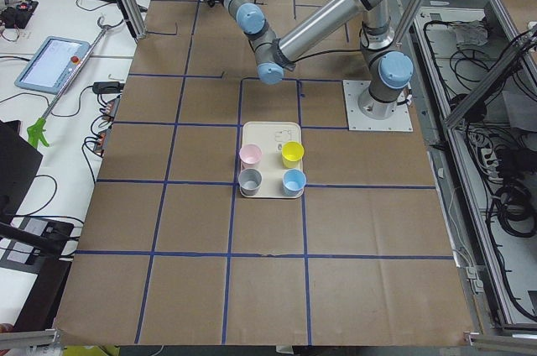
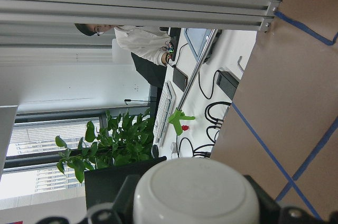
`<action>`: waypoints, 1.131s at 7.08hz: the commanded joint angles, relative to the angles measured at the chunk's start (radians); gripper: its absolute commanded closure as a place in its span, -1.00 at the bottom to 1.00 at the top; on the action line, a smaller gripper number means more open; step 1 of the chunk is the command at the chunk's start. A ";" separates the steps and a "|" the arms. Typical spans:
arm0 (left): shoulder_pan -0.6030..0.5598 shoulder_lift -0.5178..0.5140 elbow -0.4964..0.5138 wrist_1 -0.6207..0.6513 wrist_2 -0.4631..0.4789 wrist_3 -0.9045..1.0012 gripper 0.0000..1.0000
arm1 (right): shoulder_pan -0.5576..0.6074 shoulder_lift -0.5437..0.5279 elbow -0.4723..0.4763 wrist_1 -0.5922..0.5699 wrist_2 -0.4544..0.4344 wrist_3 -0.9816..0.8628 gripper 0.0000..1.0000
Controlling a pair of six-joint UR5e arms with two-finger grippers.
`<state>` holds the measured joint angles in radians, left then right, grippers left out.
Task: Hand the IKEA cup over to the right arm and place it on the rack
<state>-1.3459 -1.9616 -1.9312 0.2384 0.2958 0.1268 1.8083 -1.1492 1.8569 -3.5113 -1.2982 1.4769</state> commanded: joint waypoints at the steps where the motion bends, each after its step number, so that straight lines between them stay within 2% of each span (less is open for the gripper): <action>1: 0.062 -0.013 0.003 0.004 -0.056 -0.001 -0.95 | -0.026 -0.006 0.002 0.001 0.002 -0.016 0.50; 2: 0.060 -0.014 0.026 -0.010 -0.038 -0.006 -0.95 | -0.070 -0.007 0.004 0.000 0.002 -0.111 0.50; 4: 0.030 -0.029 0.108 -0.028 0.202 -0.051 -0.94 | -0.112 -0.010 0.001 0.000 0.027 -0.189 0.55; 5: -0.014 -0.028 0.147 -0.109 0.399 -0.052 -0.94 | -0.148 -0.033 0.005 0.005 0.027 -0.292 0.60; 6: -0.094 -0.002 0.185 -0.246 0.606 -0.052 -0.94 | -0.203 -0.053 0.007 0.014 0.028 -0.402 0.62; 7: -0.148 0.042 0.240 -0.469 0.793 -0.052 -0.94 | -0.249 -0.067 0.010 0.014 0.046 -0.567 0.67; 8: -0.166 0.091 0.303 -0.727 0.900 -0.047 -0.95 | -0.295 -0.073 0.010 0.014 0.051 -0.724 0.75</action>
<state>-1.4722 -1.9224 -1.6965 -0.2169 1.0311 0.0766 1.5676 -1.2111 1.8656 -3.4986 -1.2565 0.9324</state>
